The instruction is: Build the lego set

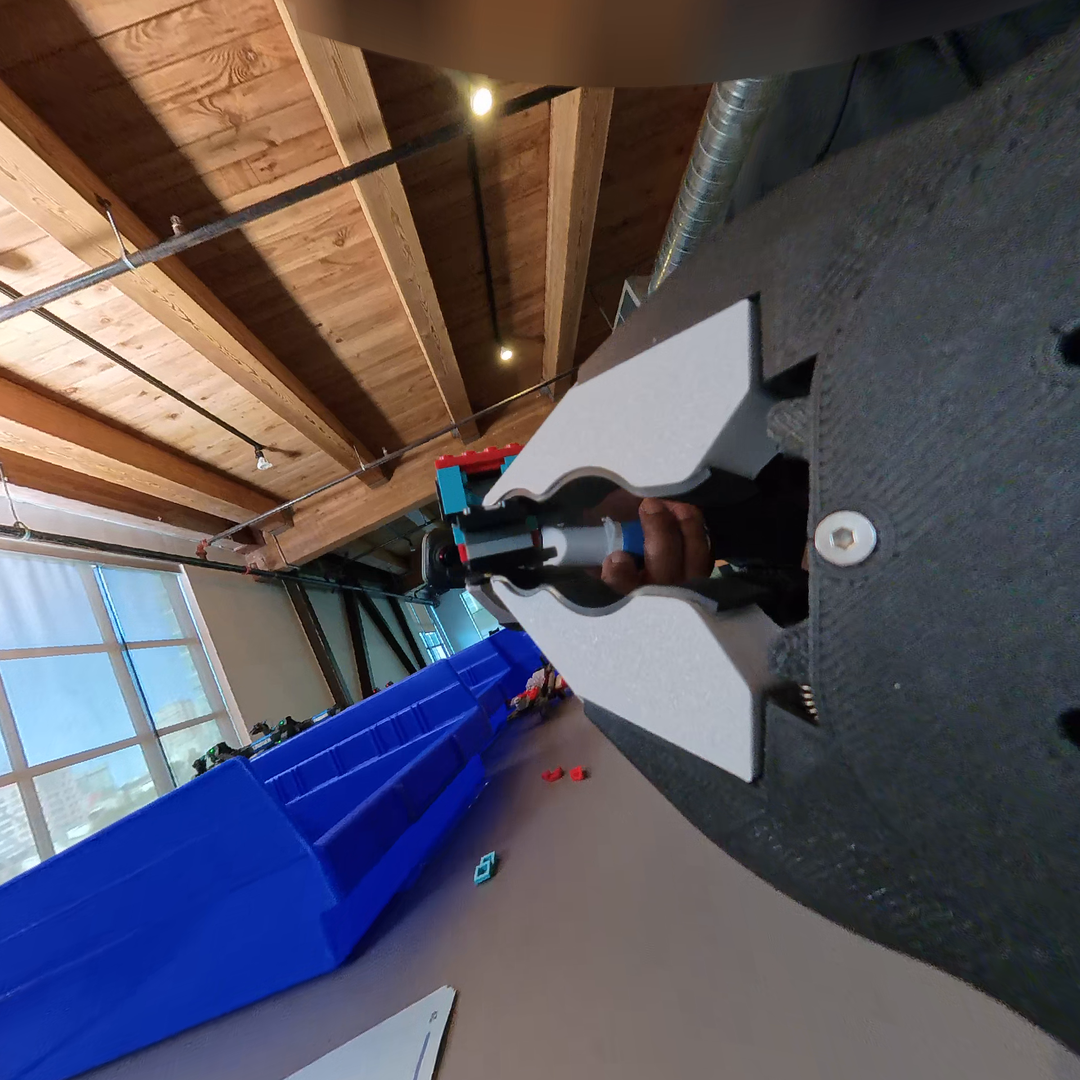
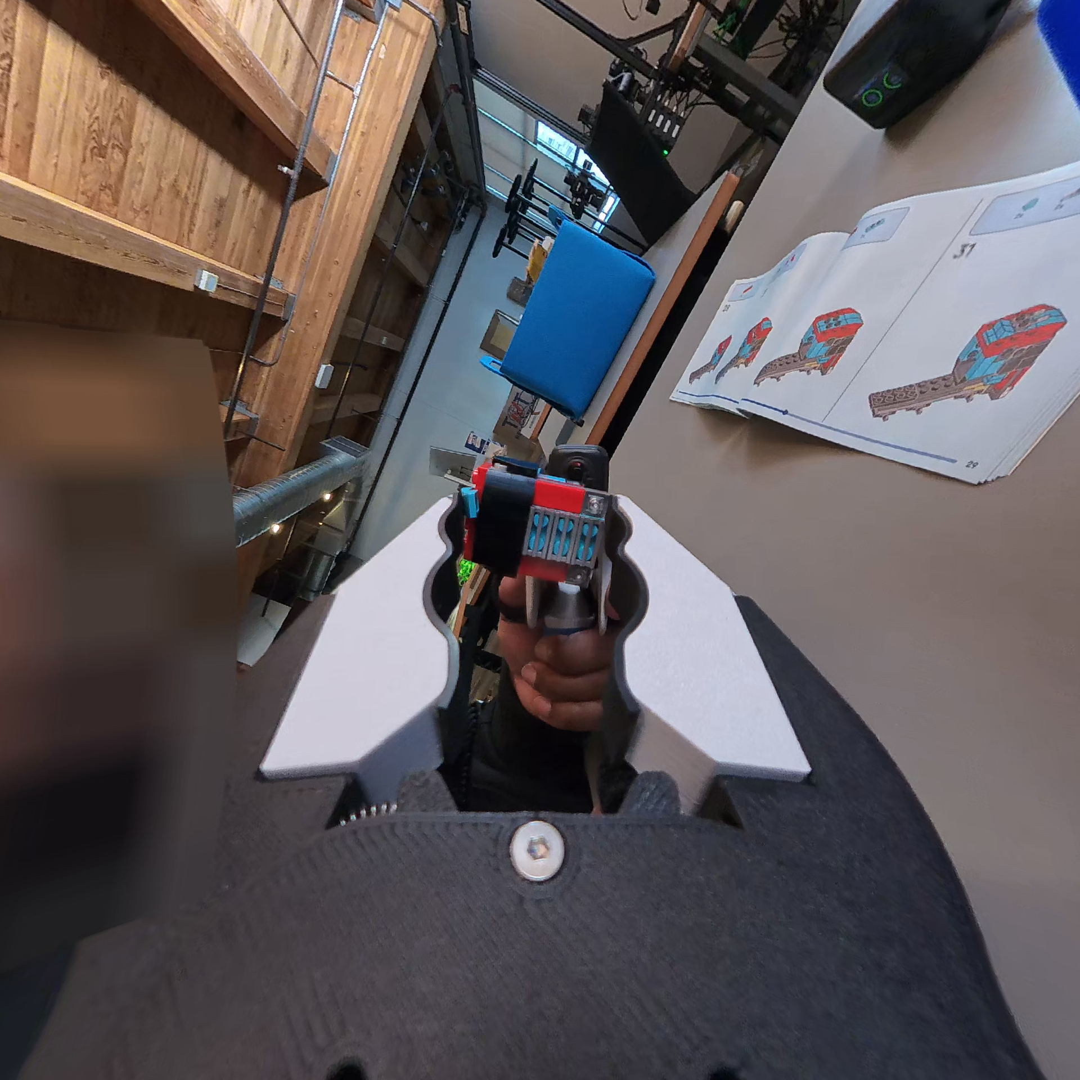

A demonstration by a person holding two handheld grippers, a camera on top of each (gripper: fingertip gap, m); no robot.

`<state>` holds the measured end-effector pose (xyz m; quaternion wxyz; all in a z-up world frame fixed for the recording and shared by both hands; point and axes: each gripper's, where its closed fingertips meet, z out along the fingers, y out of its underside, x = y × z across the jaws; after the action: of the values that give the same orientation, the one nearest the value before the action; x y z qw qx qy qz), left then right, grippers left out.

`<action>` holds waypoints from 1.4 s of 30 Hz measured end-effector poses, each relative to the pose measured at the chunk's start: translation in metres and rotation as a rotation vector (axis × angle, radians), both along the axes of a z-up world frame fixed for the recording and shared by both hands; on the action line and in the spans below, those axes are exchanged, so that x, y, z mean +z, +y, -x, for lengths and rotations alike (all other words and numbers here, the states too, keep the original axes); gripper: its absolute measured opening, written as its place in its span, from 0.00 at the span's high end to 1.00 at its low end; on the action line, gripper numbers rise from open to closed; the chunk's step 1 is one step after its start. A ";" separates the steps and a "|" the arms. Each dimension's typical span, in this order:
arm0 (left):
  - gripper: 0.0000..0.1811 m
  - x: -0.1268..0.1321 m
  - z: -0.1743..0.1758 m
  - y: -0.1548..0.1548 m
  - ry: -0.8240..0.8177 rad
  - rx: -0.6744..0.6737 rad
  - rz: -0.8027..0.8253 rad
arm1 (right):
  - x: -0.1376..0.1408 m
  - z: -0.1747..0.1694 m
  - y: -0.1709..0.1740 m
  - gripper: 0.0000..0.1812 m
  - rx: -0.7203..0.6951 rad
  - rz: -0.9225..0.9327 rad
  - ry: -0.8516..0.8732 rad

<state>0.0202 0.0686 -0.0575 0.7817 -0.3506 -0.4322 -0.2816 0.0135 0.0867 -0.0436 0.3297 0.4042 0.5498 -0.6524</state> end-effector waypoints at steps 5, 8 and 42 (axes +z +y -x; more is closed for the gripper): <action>0.90 0.001 -0.001 0.002 -0.011 -0.019 -0.021 | 0.002 -0.002 0.001 0.74 0.011 -0.014 0.049; 0.89 0.003 -0.002 0.002 -0.011 -0.025 -0.033 | 0.004 -0.004 0.000 0.74 0.023 -0.023 0.086; 0.90 0.026 -0.023 0.004 0.397 0.112 0.219 | 0.025 -0.031 0.000 0.72 0.130 0.045 0.048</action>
<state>0.0433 0.0721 -0.0318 0.8231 -0.4571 -0.3170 -0.1147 0.0446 0.0864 -0.0183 0.3673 0.3442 0.5679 -0.6513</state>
